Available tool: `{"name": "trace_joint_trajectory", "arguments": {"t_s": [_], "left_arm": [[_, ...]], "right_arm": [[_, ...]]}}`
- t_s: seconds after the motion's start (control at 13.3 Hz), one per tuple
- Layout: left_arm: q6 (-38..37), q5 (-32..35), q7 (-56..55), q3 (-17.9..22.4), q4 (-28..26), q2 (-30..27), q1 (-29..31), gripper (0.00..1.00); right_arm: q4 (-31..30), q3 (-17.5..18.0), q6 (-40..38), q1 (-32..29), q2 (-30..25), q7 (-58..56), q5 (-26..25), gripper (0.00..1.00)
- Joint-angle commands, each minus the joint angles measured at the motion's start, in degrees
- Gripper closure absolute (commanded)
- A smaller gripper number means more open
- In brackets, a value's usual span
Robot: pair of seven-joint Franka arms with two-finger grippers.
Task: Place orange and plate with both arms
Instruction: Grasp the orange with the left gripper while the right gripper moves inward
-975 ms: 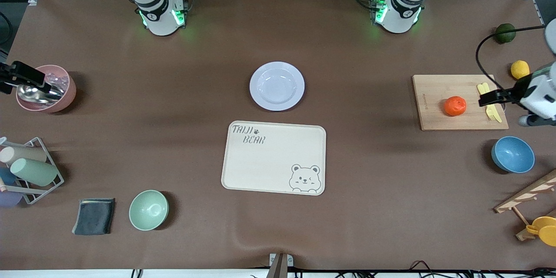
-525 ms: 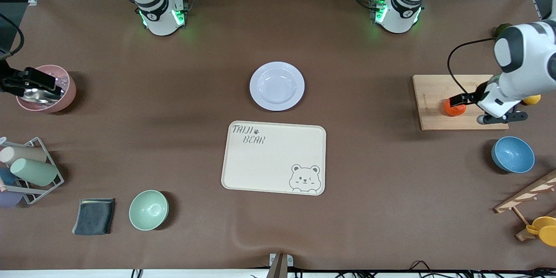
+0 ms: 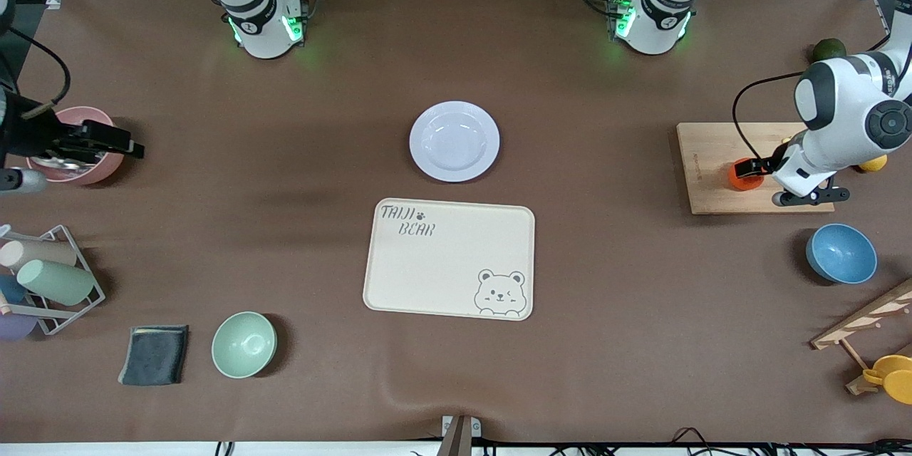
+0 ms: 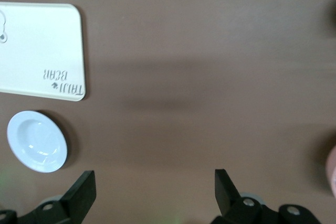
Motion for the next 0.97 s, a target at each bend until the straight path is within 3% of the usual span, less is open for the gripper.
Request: {"name": "trace_joint_trajectory", "arguments": {"t_s": [0.0,0.67,0.82,0.9], "left_arm": [[3.0,1.4,0.5,-0.4,-0.8,1.7,0.7,0.0],[5.1,1.5,0.5,-0.5,-1.0,5.9,1.6,0.0],[5.2,1.5,0.5,-0.4,-0.9,6.7,1.6,0.29],[5.3,1.5,0.5,-0.4,-0.9,6.7,1.6,0.5]], "right_arm": [[-2.5,0.2,0.7,0.3,-0.3,0.9,3.4,0.0],[-10.2,0.2,3.0,0.6,0.4,1.5,13.0,0.0],[-12.2,0.2,3.1,0.0,0.4,1.3,15.8,0.0],[-13.3,0.2,3.1,-0.4,0.4,0.9,17.7,0.0]]}}
